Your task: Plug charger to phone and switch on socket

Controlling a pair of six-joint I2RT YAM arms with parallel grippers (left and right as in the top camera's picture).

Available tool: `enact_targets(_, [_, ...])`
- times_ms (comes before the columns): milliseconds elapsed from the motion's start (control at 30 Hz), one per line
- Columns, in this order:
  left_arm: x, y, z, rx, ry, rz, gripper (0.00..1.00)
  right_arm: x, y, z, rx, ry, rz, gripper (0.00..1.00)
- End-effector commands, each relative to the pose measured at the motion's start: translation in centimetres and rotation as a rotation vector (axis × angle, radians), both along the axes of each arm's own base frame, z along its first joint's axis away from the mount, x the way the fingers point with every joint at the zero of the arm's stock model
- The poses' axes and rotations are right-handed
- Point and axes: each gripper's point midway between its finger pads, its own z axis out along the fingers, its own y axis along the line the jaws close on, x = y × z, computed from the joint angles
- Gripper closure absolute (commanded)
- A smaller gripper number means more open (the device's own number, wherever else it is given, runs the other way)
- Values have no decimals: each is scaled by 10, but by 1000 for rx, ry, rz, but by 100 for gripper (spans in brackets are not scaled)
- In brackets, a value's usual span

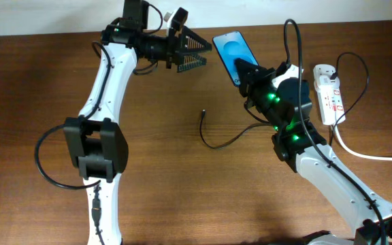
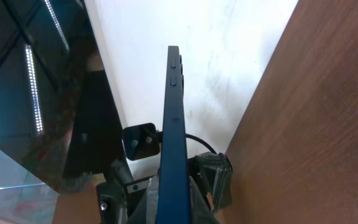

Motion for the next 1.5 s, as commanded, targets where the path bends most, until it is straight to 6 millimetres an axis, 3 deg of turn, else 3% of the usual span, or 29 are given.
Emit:
enact_targets(0, [-3,-14,0,19,36,-6,3,1,0,19,18,-46,-13,96])
enact_targets(367, [-5,-30,-7,66,28,0,4,1,2,19,19,-45,0,96])
enact_targets(633, [-3,-30,-8,73,39,10,9,0,4,17,53,-25,6,96])
enact_targets(800, [9,-34,-11,107,16,56,12,4,27,-16,200,134,2,96])
enact_targets(933, [17,-37,-16,146,37,105,17,6,28,-21,196,139,-6,96])
enact_targets(1033, [18,-43,-13,143,56,115,30,6,28,-21,196,139,-6,96])
enact_targets(1067, [19,-44,-14,152,85,128,44,6,28,-21,195,139,-6,96])
enact_targets(1100, [19,-45,-15,156,108,135,50,6,29,-22,193,141,-6,96])
enact_targets(1300, [11,-47,-10,136,233,117,51,12,26,-36,178,162,-37,96])
enact_targets(1467, [8,-50,-9,135,283,114,52,18,27,-24,184,85,-36,96])
